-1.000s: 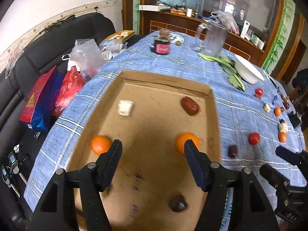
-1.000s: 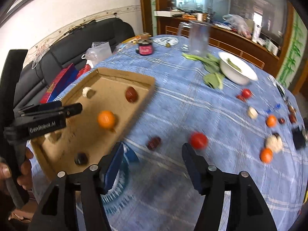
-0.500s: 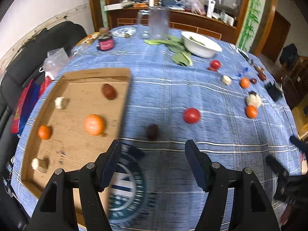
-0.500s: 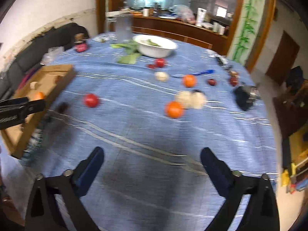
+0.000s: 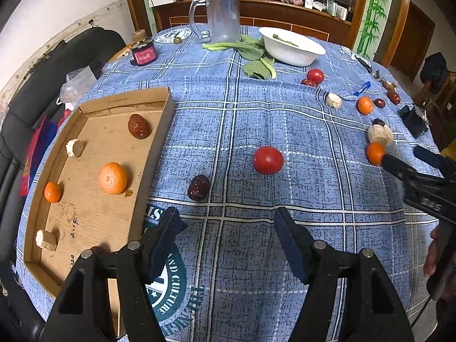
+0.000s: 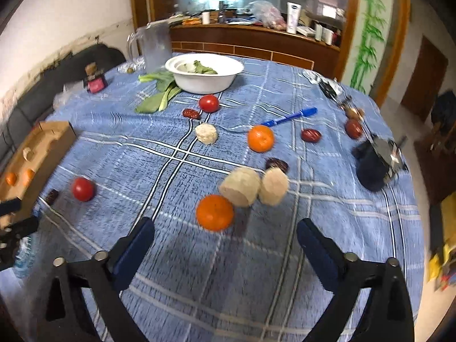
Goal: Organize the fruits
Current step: 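Grasp a mandarin orange with the right tool while the left tool grasps a red tomato, then carry the orange and tomato with both tools over the cardboard tray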
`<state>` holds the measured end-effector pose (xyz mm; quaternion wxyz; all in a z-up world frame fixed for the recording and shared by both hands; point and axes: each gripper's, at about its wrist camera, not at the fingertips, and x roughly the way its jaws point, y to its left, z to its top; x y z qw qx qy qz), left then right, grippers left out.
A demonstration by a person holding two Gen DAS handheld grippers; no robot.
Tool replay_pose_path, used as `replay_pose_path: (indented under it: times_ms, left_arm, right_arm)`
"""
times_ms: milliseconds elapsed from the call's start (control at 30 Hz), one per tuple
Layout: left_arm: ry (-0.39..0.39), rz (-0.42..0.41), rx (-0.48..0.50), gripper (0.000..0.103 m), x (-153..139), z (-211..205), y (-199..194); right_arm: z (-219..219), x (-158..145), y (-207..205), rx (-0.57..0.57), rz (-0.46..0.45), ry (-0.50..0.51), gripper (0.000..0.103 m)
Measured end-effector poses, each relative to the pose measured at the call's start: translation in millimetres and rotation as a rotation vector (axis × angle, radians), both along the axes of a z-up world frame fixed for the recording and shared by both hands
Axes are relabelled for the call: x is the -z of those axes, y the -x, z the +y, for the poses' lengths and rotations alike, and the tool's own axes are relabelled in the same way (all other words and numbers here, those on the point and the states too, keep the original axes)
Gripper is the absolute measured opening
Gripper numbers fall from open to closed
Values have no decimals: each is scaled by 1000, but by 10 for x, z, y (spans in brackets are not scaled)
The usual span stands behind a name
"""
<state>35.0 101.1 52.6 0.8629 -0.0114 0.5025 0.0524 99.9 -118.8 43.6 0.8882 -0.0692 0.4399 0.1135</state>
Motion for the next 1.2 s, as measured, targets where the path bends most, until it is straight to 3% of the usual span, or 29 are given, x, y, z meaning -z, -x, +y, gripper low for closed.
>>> replay_pose_path:
  times_ms: [167, 333, 500, 567, 600, 633, 867, 1200]
  left_arm:
    - [8, 22, 13, 68, 67, -78, -190]
    - [24, 42, 20, 68, 179, -201, -472]
    - [40, 26, 28, 67, 290, -309, -728]
    - [58, 21, 30, 50, 383, -309, -815]
    - [61, 31, 23, 35, 423, -297, -836]
    - [63, 4, 26, 31, 403, -293, -828]
    - [198, -9, 66, 31, 340, -128, -637]
    - [183, -27, 133, 31, 184, -197, -104]
  right_arm:
    - [39, 257, -201, -2, 97, -34, 53]
    - [-44, 287, -235, -20, 103, -77, 36]
    - [-85, 261, -187, -32, 98, -66, 36]
    - [-113, 265, -169, -27, 101, -73, 36]
    - [-128, 263, -160, -24, 101, -76, 36]
    - [-141, 254, -140, -21, 99, -76, 36]
    - [-219, 165, 18, -3, 71, -63, 36]
    - [-302, 18, 431, 27, 51, -89, 36]
